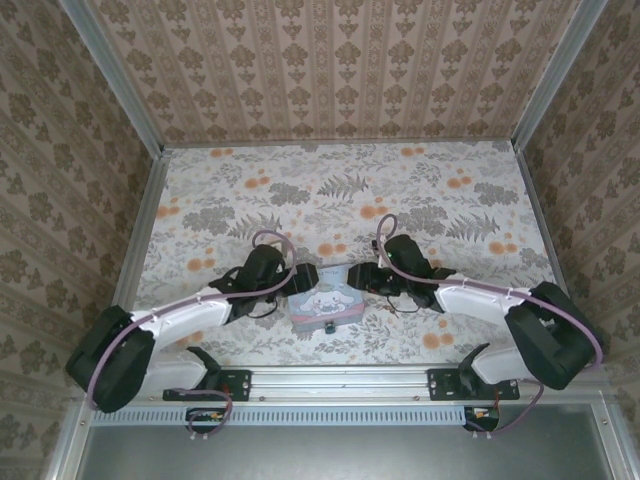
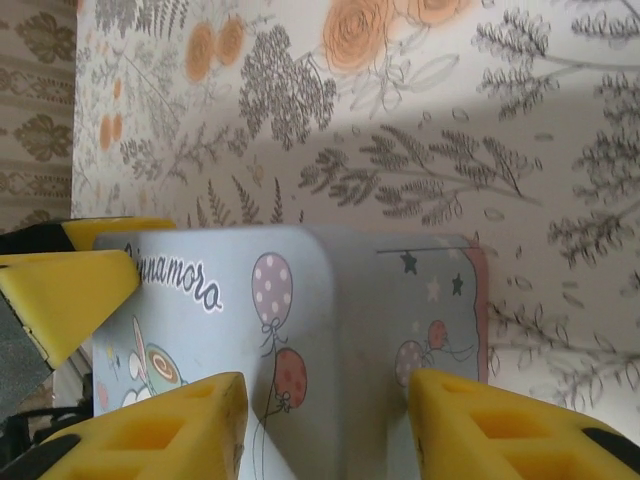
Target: Unlock a padlock with a key
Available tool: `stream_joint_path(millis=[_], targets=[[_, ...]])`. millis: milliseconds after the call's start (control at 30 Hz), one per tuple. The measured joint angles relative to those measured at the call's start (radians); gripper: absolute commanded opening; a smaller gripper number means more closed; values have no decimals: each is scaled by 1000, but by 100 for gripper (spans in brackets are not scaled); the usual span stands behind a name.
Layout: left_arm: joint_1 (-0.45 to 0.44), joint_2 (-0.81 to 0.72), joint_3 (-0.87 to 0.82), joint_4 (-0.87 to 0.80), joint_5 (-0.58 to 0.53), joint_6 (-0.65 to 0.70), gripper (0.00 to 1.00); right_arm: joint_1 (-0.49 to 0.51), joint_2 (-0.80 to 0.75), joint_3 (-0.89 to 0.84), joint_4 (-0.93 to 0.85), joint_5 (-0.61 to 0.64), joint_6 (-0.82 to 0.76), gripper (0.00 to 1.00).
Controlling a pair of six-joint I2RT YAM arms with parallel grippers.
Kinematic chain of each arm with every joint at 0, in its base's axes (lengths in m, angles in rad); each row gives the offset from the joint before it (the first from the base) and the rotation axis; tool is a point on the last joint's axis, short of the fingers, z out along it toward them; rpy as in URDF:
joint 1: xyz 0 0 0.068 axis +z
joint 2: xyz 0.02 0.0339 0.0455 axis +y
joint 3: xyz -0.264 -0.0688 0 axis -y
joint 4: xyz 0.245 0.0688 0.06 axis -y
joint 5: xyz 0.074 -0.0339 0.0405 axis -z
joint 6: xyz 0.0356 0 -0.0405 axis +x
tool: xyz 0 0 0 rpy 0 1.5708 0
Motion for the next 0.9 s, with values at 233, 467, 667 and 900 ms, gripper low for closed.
stream_joint_path(millis=[233,467,667,900], targets=[[82,121,64,72,68,13,90,-45,127,79,81,-34,38,42],[146,209,135,110,122,40,89,-82,207,156,132,-70,70,53],[215,97,140,-13,124,74,89,-111,177,152,89,-69,49,58],[192,-194,98,-232,128,72,90,-110,5,69,-4,-71,1,58]])
